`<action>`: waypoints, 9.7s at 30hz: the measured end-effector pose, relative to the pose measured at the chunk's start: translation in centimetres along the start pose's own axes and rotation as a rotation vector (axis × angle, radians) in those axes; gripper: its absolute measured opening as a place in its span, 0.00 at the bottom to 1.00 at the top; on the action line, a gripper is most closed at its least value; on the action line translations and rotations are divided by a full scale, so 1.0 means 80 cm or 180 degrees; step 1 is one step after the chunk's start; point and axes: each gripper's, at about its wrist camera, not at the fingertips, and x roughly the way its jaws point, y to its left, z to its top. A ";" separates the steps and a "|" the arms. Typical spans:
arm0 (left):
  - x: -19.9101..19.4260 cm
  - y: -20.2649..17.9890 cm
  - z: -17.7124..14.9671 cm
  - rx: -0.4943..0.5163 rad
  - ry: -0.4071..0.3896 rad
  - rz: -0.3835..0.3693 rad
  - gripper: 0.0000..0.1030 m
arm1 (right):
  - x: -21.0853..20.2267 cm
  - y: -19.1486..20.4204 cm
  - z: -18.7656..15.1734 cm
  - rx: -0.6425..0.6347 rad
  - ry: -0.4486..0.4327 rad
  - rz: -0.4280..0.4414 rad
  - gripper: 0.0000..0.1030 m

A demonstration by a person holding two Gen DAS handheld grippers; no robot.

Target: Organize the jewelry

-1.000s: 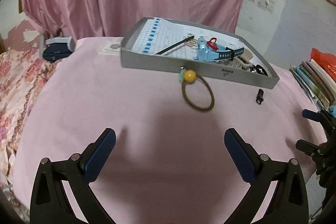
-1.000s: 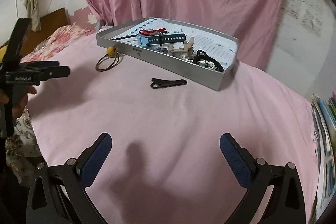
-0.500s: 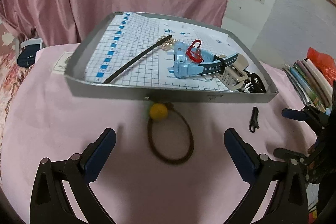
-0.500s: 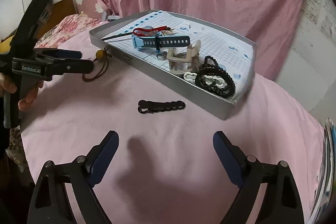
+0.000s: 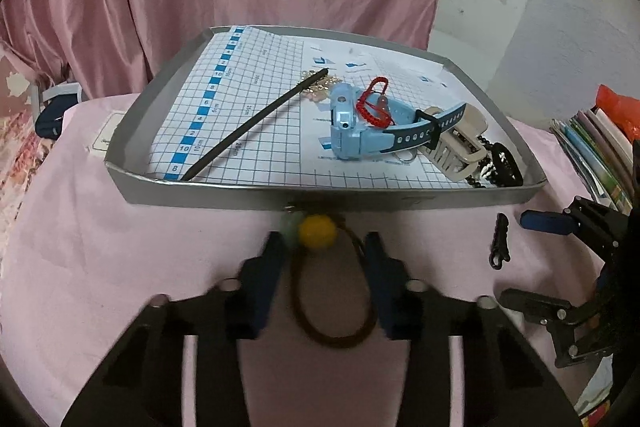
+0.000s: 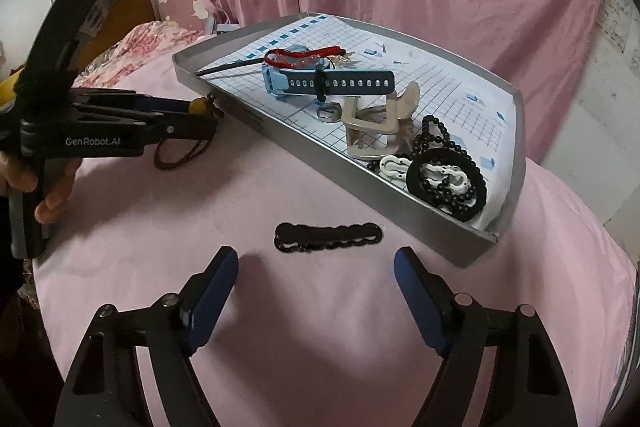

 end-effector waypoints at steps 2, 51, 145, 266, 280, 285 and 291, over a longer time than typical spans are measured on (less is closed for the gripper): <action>0.000 0.004 0.000 -0.0035 0.0004 -0.0035 0.20 | 0.002 -0.002 0.002 0.0016 0.0000 -0.0015 0.75; -0.047 -0.032 -0.021 0.0285 -0.0494 -0.0329 0.03 | -0.017 0.009 0.003 0.0031 -0.0334 -0.0125 0.55; -0.093 0.031 0.045 -0.0385 -0.2139 0.0128 0.98 | -0.068 -0.045 0.050 0.0758 -0.2193 -0.0817 1.00; -0.197 -0.024 -0.205 -0.0163 -0.2013 0.0820 0.98 | -0.148 0.140 -0.132 0.1014 -0.2197 -0.1153 1.00; -0.198 -0.025 -0.204 -0.0162 -0.2010 0.0821 0.98 | -0.148 0.141 -0.132 0.1017 -0.2195 -0.1153 1.00; -0.197 -0.025 -0.204 -0.0160 -0.2006 0.0820 0.98 | -0.148 0.141 -0.132 0.1017 -0.2194 -0.1154 1.00; -0.198 -0.025 -0.204 -0.0161 -0.2008 0.0821 0.98 | -0.149 0.141 -0.132 0.1017 -0.2194 -0.1153 1.00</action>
